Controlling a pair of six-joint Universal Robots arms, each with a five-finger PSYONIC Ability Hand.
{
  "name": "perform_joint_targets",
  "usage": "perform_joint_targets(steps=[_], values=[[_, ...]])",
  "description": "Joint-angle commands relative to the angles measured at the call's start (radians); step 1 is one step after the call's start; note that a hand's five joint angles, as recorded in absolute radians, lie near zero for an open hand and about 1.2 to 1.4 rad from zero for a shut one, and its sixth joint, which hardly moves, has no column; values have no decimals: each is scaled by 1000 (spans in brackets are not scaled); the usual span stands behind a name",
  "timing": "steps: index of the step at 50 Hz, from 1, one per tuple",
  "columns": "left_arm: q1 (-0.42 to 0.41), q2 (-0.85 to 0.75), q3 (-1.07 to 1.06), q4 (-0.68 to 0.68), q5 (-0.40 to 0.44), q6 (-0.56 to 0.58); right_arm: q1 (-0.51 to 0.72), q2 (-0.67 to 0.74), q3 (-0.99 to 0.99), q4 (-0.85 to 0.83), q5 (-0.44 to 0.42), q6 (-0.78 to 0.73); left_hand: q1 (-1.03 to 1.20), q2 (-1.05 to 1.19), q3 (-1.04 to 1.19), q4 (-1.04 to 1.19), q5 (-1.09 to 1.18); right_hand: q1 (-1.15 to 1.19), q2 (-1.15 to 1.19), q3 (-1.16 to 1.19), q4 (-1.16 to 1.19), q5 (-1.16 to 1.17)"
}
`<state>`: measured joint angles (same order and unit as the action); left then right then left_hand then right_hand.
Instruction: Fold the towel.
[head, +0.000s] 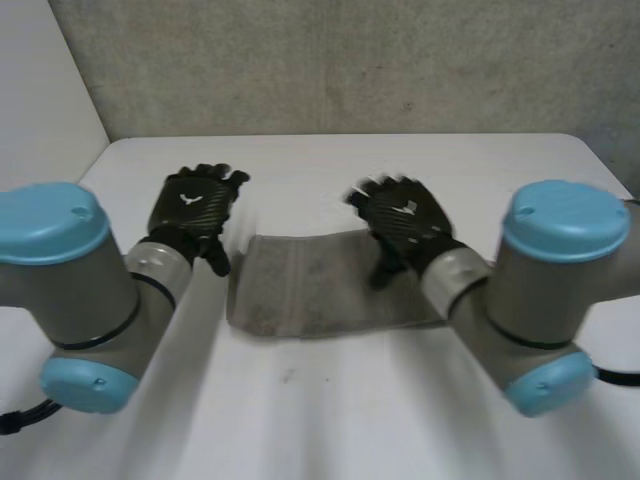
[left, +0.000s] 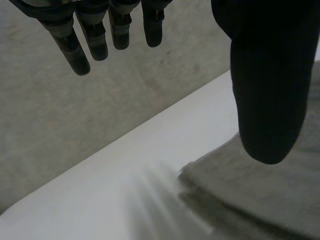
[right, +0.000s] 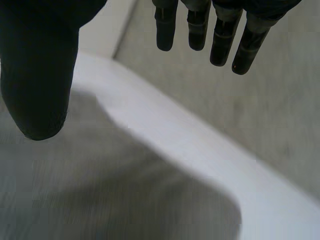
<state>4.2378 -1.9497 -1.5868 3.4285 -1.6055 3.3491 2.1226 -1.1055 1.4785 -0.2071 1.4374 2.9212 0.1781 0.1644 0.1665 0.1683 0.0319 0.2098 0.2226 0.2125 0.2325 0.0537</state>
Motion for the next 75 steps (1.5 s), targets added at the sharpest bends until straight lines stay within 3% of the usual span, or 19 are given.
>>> perform_joint_targets(steps=[1,5,6,7,8,9,11,24,33,40,47,48,49,50,51,52,58,65,75], values=[[-59,-141,99,-2,-5,-13,-174,22,136,91,-3,10,-4,10,8,6,-32,48,35,45,25,29],[-61,-213,128,-3,-7,-11,-210,70,167,57,-3,10,-4,10,8,6,-32,200,187,197,177,182],[-61,-251,139,-3,-8,-11,-220,88,171,34,-5,10,-3,11,9,7,-31,445,432,442,422,427],[-61,-252,139,-3,-8,-11,-220,88,171,34,-5,10,-3,11,9,7,-31,448,435,445,425,429],[-61,-279,142,-5,-20,-10,-227,99,172,5,-9,18,0,14,12,10,-28,799,787,797,777,781],[-61,-291,142,-6,-40,-8,-233,105,172,-18,-14,22,-3,11,9,7,-31,1003,991,1001,981,985],[-61,-293,137,-8,-57,-5,-236,113,168,-34,-18,26,-3,11,9,7,-31,1154,1141,1151,1131,1135],[-62,-173,70,-45,-77,-8,-194,101,59,-48,-12,21,-4,10,8,6,-32,1186,1174,1184,1164,1168],[-35,2,-38,-61,-154,-14,53,124,-188,-34,-22,9,-4,10,8,6,-32,1186,1174,1184,1164,1168],[28,66,-110,-58,-157,-20,250,287,-305,-31,-80,-17,-4,10,8,6,-32,1186,1174,1184,1164,1168],[47,66,-96,-57,-155,-33,287,395,-346,-6,-126,-22,-4,10,8,6,-32,1186,1174,1184,1164,1168],[47,66,-88,-55,-154,-39,286,391,-362,-6,-120,-17,-4,10,8,6,-32,1185,1172,1182,1162,1166],[45,63,-76,-52,-151,-46,284,377,-375,-3,-112,-7,-4,10,8,6,-32,656,643,653,633,637],[45,63,-76,-52,-151,-46,284,377,-376,-3,-112,-7,-4,10,8,6,-32,650,638,648,628,632],[47,58,-59,-51,-149,-59,281,351,-380,-2,-95,1,-4,10,8,6,-32,25,13,23,3,7],[45,51,-35,-52,-149,-72,277,314,-379,-2,-62,16,-4,10,8,6,-32,-35,-48,-38,-58,-54],[18,8,66,-60,-130,-161,186,211,-359,26,54,183,3,17,15,13,-25,-35,-48,-38,-58,-54],[-61,-87,168,-113,-27,-261,99,246,-415,207,0,320,24,37,35,33,-5,-35,-48,-38,-58,-54],[-70,-239,214,-207,-24,-257,56,406,-507,285,-17,322,21,34,32,30,-8,-35,-48,-38,-58,-54]])
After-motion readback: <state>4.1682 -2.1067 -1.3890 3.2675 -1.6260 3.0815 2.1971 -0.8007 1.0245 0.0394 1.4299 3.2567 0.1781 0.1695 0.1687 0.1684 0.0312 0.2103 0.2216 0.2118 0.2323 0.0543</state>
